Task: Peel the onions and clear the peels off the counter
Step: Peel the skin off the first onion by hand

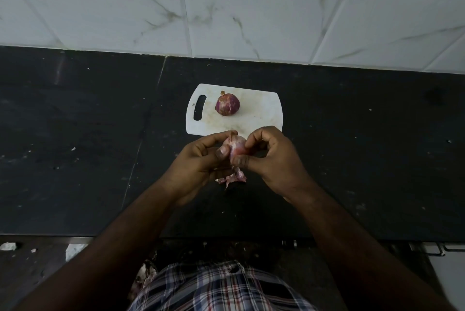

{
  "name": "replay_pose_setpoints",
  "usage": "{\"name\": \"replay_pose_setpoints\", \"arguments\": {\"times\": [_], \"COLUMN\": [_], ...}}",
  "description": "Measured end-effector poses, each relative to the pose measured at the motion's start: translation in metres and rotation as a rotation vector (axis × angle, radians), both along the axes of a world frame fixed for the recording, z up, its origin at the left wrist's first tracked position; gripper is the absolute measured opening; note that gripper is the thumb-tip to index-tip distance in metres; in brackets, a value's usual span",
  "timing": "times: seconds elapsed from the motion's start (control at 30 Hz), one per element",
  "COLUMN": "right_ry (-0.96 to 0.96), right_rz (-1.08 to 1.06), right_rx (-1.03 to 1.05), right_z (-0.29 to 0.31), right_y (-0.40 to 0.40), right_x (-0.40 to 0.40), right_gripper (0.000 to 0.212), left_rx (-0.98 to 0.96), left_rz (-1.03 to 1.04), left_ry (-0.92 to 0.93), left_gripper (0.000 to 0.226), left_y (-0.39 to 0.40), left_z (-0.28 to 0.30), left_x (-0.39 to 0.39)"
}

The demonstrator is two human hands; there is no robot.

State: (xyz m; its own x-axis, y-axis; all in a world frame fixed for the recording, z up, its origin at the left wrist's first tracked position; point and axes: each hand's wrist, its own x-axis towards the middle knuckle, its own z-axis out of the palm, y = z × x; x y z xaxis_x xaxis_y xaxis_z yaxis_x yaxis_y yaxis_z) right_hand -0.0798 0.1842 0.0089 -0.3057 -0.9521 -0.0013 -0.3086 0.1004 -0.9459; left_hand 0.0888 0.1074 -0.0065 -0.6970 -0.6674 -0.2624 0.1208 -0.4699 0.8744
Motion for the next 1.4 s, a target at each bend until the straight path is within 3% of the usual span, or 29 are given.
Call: {"name": "replay_pose_setpoints", "arguments": {"times": [0.73, 1.2, 1.4], "right_ry": [-0.062, 0.039, -0.037], "right_rz": [0.092, 0.068, 0.052], "right_rx": [-0.082, -0.05, -0.063], "right_z": [0.013, 0.007, 0.013], "right_y": [-0.005, -0.003, -0.002], "right_x": [-0.003, -0.003, -0.004], "right_gripper": [0.041, 0.033, 0.039], "left_rx": [0.088, 0.101, 0.096], "left_rz": [0.011, 0.05, 0.039], "left_ry": [0.037, 0.049, 0.049], "left_gripper": [0.042, 0.041, 0.041], "left_y": [-0.001, 0.004, 0.003], "left_z": [-0.003, -0.001, -0.001], "left_x": [0.002, -0.003, -0.002]}}
